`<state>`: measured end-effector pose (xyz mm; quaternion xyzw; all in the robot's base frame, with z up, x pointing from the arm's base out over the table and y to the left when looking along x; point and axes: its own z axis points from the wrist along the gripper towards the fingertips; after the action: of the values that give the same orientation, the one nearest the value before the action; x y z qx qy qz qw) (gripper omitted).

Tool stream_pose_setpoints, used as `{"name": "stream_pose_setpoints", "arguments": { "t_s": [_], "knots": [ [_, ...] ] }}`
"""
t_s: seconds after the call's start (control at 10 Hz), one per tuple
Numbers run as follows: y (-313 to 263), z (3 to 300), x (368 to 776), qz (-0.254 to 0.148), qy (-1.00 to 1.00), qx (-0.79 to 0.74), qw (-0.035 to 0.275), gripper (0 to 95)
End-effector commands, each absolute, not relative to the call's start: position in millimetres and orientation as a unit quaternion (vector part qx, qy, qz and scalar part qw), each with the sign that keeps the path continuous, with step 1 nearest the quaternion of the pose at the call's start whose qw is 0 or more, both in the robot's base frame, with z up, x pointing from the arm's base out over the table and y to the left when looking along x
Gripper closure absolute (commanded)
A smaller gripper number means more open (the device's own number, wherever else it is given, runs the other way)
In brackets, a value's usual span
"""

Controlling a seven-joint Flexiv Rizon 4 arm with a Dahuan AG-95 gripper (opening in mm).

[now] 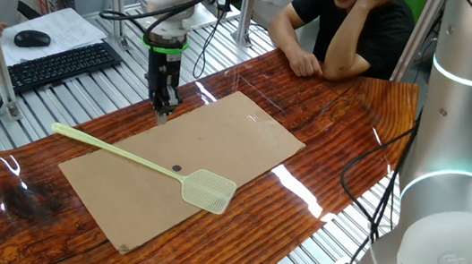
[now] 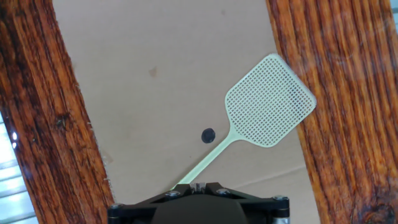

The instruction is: Swat with a flyswatter

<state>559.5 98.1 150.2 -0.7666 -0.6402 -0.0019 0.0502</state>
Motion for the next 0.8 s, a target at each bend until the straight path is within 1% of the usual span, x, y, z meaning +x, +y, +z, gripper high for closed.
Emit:
{"name": "stream_pose_setpoints", "arguments": {
  "t_s": [0.1, 0.3, 0.4, 0.7, 0.8],
  "knots": [
    [98.9, 149.3, 562.0, -0.002, -0.65, -0.758, 0.057, 95.0],
    [98.9, 149.3, 562.0, -0.008, -0.645, -0.762, 0.056, 95.0],
    [98.9, 149.3, 562.0, -0.002, -0.633, -0.772, 0.05, 95.0],
    [98.9, 149.3, 562.0, -0.007, -0.614, -0.787, 0.055, 95.0],
    [98.9, 149.3, 562.0, -0.001, -0.604, -0.795, 0.05, 95.0]
  ]
}}
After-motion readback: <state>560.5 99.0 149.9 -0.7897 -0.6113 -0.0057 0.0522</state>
